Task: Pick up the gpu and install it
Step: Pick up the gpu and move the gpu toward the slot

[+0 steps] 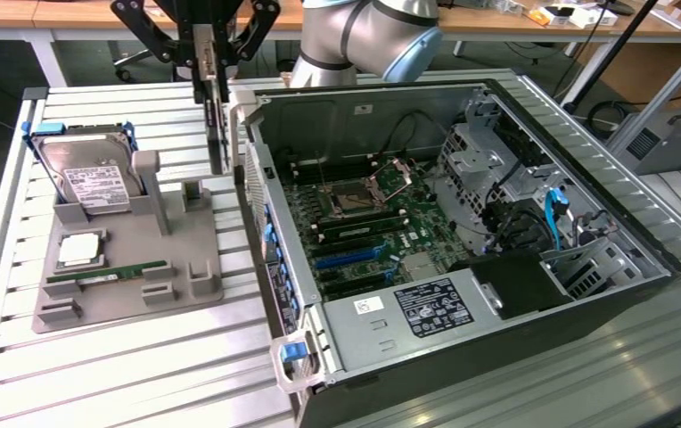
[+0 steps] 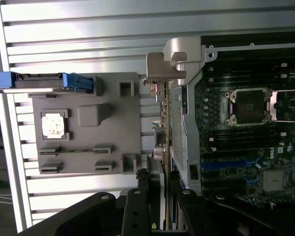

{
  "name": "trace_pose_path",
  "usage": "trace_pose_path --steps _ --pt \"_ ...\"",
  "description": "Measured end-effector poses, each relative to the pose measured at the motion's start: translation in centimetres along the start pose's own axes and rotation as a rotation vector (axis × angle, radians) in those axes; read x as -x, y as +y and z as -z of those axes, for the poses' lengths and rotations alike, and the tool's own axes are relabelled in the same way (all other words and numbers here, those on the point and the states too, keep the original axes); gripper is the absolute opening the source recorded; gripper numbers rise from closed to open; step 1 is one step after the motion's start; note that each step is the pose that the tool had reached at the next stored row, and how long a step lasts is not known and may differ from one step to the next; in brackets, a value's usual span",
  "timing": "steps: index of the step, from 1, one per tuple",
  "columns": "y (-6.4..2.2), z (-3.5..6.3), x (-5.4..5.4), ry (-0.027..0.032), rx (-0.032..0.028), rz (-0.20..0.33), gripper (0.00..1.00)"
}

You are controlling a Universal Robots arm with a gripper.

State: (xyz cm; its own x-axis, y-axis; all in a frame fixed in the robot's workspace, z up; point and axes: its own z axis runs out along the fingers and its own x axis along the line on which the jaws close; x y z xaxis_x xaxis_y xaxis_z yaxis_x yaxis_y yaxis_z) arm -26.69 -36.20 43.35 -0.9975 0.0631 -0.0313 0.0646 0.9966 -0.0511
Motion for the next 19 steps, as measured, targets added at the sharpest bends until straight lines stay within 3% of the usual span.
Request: trace_pose_path --steps 19 --pt "0.07 -0.03 1.00 0.0000 0.0000 0.000 0.27"
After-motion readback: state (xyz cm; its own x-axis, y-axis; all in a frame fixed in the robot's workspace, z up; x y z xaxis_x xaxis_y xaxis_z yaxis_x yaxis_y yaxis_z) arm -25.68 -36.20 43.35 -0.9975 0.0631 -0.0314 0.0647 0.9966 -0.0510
